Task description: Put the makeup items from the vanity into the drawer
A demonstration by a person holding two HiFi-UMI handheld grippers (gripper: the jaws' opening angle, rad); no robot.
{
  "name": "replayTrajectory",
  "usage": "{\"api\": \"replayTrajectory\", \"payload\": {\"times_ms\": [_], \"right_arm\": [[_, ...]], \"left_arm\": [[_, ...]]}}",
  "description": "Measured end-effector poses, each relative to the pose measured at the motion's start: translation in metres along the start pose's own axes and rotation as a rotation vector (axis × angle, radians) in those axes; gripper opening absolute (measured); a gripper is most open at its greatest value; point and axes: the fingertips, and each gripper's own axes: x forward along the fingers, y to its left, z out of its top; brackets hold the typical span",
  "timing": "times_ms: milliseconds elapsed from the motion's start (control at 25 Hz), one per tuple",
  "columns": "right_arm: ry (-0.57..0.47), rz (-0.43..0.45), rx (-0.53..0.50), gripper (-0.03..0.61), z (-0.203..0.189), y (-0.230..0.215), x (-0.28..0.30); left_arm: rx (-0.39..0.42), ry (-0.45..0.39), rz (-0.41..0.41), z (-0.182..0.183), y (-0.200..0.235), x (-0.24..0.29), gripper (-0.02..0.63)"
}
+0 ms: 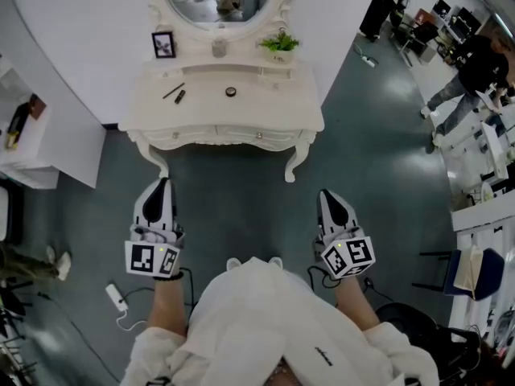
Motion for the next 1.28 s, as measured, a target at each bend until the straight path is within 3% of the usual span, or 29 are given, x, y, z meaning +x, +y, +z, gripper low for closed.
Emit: {"api": "replayTrajectory", "payload": {"times_ms": [200, 240, 320, 640, 1040, 1280], "right_arm": [[0.005, -0.009, 0.01, 0.015, -0.002, 0.009, 0.007], [0.007, -0.013, 0.017, 0.016, -0.003, 0.011, 0.009], [0.01, -0.022, 0.024, 0.016, -0.004, 0.016, 0.013], [0.035, -0.023, 0.003, 0.015, -0.009, 0.047, 0.034], [0.074, 0.035, 0.002, 0.017, -0.024, 0.064, 0.074], [0.061, 0.061, 0.031, 0.015, -0.025, 0.049, 0.1]], "left_arm": [[0.039, 0.014, -0.061, -0.005, -0.002, 0.002, 0.034], [0.036, 0.019, -0.073, -0.007, -0.002, 0.003, 0.058], [0.024, 0.029, -0.093, -0.011, 0.0, 0.004, 0.178], [0.012, 0.039, -0.072, -0.023, 0.026, 0.003, 0.35], [-0.038, 0.048, -0.05, -0.044, 0.04, 0.021, 0.357], [-0.011, 0.057, -0.038, -0.049, 0.043, 0.048, 0.357]]}}
